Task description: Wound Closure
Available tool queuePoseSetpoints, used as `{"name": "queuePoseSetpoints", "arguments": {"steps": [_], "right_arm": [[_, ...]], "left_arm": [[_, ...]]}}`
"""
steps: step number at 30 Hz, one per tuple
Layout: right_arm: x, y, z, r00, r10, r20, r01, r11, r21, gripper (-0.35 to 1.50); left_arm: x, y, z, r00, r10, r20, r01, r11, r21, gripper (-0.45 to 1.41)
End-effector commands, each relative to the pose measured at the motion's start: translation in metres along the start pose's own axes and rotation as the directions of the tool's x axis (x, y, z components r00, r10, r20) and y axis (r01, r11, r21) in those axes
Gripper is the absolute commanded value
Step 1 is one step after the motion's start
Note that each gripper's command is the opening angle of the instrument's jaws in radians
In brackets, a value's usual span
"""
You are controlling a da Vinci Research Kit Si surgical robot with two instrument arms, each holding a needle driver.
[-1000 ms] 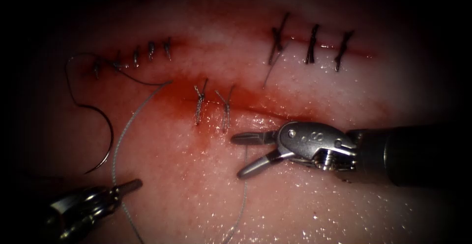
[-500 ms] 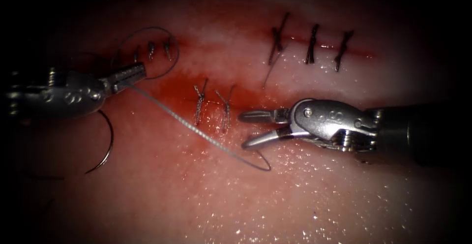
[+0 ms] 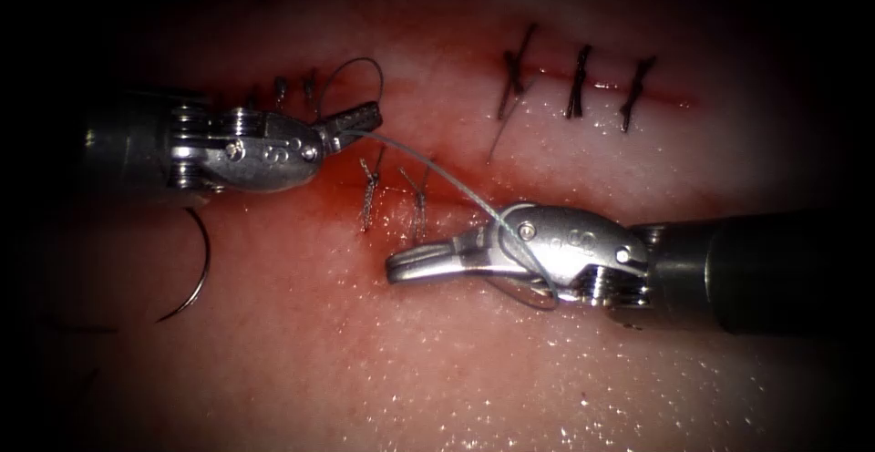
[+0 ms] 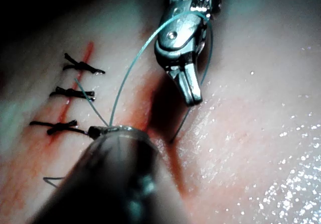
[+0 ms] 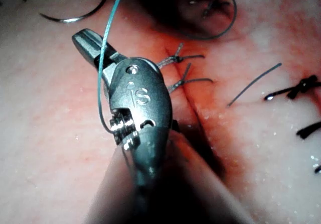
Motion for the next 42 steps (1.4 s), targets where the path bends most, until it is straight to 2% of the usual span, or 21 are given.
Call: {"name": "queuePoseSetpoints", "arguments": {"steps": [1,6,12,15,17,18,20,21,22,24,30,34,36,39,42], "right_arm": [[0.0003,0.0001,0.0005,1.000,0.007,-0.025,-0.008,1.000,-0.006,-0.35],[0.0019,0.0007,0.0002,0.994,0.017,-0.106,-0.022,0.999,-0.041,-0.35],[0.0036,0.0021,0.0000,0.977,0.011,-0.213,-0.051,0.982,-0.182,-0.35],[0.0039,0.0029,0.0003,0.980,-0.066,-0.190,0.006,0.954,-0.301,-0.35],[0.0039,0.0033,0.0004,0.980,-0.098,-0.171,0.034,0.938,-0.344,-0.35],[0.0038,0.0036,0.0004,0.981,-0.117,-0.154,0.050,0.922,-0.384,-0.28],[0.0036,0.0042,0.0003,0.982,-0.135,-0.130,0.064,0.892,-0.447,0.58],[0.0033,0.0049,-0.0001,0.987,-0.148,-0.067,0.094,0.857,-0.507,1.03],[0.0030,0.0051,-0.0004,0.989,-0.145,-0.034,0.106,0.843,-0.527,1.08],[0.0018,0.0055,-0.0013,0.989,-0.135,0.064,0.147,0.816,-0.559,1.10],[-0.0008,0.0063,-0.0023,0.966,-0.068,0.251,0.207,0.784,-0.586,1.13],[-0.0023,0.0063,-0.0020,0.941,-0.025,0.338,0.219,0.806,-0.549,1.13],[-0.0031,0.0060,-0.0015,0.926,-0.007,0.378,0.210,0.841,-0.499,1.03],[-0.0041,0.0056,-0.0008,0.905,0.016,0.425,0.193,0.875,-0.443,1.00],[-0.0053,0.0048,0.0004,0.889,0.027,0.457,0.157,0.920,-0.360,0.91]], "left_arm": [[-0.0004,0.0012,0.0012,1.000,-0.001,-0.004,0.001,1.000,-0.015,-0.45],[-0.0021,0.0028,0.0032,1.000,-0.020,-0.013,0.019,0.999,-0.042,-0.45],[-0.0035,0.0055,0.0044,0.998,-0.056,-0.042,0.053,0.996,-0.076,-0.45],[-0.0030,0.0071,0.0042,0.997,-0.067,-0.040,0.064,0.995,-0.074,-0.45],[-0.0026,0.0078,0.0039,0.997,-0.072,-0.040,0.069,0.995,-0.073,-0.45],[-0.0023,0.0083,0.0037,0.997,-0.072,-0.040,0.069,0.995,-0.073,-0.45],[-0.0018,0.0090,0.0032,0.997,-0.072,-0.040,0.069,0.995,-0.074,-0.45],[-0.0013,0.0098,0.0027,0.997,-0.071,-0.039,0.068,0.995,-0.073,-0.45],[-0.0011,0.0100,0.0025,0.997,-0.071,-0.031,0.069,0.995,-0.069,-0.45],[-0.0007,0.0106,0.0018,0.997,-0.072,-0.007,0.071,0.996,-0.055,-0.45],[-0.0005,0.0112,0.0010,0.997,-0.076,0.004,0.076,0.997,-0.007,-0.45],[-0.0005,0.0108,0.0006,0.997,-0.081,0.015,0.081,0.997,0.010,-0.45],[-0.0004,0.0102,0.0003,0.996,-0.088,0.019,0.087,0.996,0.025,-0.45],[-0.0004,0.0090,-0.0005,0.997,-0.078,0.017,0.077,0.996,0.039,-0.45],[-0.0003,0.0066,-0.0013,1.000,-0.022,0.016,0.021,0.997,0.074,-0.45]]}}
